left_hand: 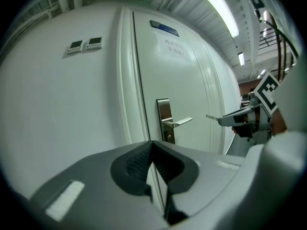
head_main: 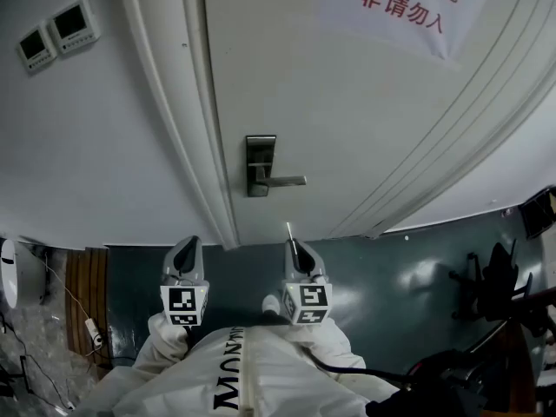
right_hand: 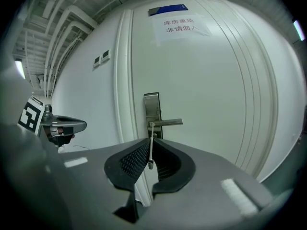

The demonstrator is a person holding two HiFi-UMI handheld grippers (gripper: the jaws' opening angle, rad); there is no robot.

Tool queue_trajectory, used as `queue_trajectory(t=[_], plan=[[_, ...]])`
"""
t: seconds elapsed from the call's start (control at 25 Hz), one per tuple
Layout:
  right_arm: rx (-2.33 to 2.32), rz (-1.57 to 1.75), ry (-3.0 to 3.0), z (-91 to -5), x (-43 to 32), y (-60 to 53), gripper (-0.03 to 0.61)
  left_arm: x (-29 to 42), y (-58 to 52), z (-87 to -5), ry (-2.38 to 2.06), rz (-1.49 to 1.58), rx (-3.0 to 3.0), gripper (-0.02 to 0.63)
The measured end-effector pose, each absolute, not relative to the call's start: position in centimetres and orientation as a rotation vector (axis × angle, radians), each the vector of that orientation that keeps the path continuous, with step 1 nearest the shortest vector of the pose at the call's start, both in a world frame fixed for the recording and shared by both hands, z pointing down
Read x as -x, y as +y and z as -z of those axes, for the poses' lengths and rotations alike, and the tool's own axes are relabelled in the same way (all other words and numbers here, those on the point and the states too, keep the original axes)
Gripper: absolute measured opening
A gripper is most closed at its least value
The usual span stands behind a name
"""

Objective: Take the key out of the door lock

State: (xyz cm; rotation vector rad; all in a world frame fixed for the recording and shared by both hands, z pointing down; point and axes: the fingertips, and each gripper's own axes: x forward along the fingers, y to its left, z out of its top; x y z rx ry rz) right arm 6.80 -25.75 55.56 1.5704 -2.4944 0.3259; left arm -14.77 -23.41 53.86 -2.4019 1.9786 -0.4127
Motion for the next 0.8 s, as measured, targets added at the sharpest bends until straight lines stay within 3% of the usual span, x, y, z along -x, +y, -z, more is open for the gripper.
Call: queue_trajectory(t=[0.44, 0.8], plan=[[-1.666, -0.315, -2.447, -54.3, -2.0, -15.1, 0.023, 21.1, -12.6, -55.5, 1.963, 0.405, 2.452, 0.000], [-1.674, -0.257, -2.464, -52.8, -2.7, -11.4, 0.023, 20.0, -9.8, -55.0, 1.949, 0.347, 2.470, 0.000]])
